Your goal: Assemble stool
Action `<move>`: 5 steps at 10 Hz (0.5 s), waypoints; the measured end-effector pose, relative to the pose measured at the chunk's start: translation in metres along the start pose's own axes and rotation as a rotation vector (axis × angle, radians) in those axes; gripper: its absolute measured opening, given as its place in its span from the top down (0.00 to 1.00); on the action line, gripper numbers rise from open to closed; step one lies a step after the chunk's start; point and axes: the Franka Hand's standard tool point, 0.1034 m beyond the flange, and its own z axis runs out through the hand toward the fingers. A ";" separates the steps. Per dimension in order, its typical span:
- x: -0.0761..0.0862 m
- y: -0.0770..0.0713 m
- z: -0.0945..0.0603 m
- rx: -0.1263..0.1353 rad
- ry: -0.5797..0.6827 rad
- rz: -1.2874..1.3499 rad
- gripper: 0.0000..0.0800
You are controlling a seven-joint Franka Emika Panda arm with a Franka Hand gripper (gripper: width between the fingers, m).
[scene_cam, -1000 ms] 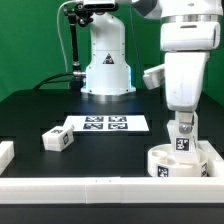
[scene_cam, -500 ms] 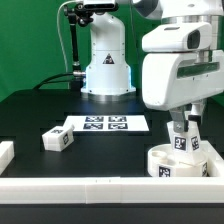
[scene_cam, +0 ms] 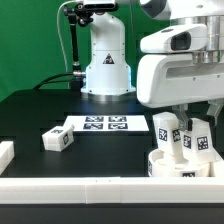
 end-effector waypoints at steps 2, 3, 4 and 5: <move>0.000 -0.002 0.000 0.014 0.000 0.133 0.58; 0.000 -0.002 0.000 0.020 0.000 0.170 0.58; 0.000 -0.002 0.000 0.028 -0.001 0.260 0.58; 0.000 -0.002 0.000 0.033 -0.002 0.330 0.58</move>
Offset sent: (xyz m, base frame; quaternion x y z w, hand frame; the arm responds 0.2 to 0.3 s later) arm 0.0000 0.0000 0.0000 0.0000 0.0000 0.1938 0.9810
